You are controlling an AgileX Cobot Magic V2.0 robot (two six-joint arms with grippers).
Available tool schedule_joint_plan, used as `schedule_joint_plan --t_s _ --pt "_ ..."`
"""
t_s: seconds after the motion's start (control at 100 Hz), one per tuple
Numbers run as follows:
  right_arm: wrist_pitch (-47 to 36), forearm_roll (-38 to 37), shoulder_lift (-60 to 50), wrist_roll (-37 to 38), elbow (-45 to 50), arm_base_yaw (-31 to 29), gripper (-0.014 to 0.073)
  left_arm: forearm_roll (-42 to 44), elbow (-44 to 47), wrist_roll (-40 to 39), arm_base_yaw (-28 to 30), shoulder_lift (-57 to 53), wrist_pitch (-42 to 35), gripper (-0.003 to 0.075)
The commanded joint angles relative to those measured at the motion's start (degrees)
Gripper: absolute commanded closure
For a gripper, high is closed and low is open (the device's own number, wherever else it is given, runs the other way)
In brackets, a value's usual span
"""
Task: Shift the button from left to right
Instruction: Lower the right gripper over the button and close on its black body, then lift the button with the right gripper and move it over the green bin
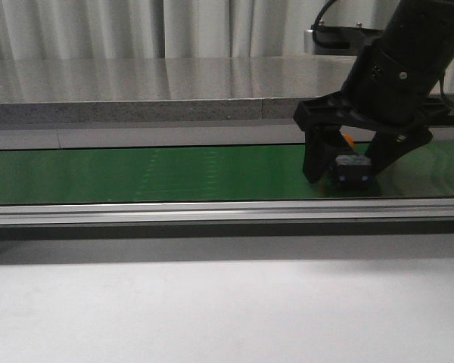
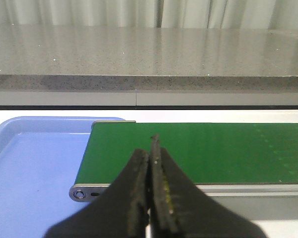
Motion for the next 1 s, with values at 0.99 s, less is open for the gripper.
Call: schedule_joint_plan --t_s 0.99 --pt "-1.3 -17.3 -9.6 -0.5 -1.9 -34.6 0.0408 -0.3 -1.6 0.0 -0.4 0.6 -4.0 0.0741"
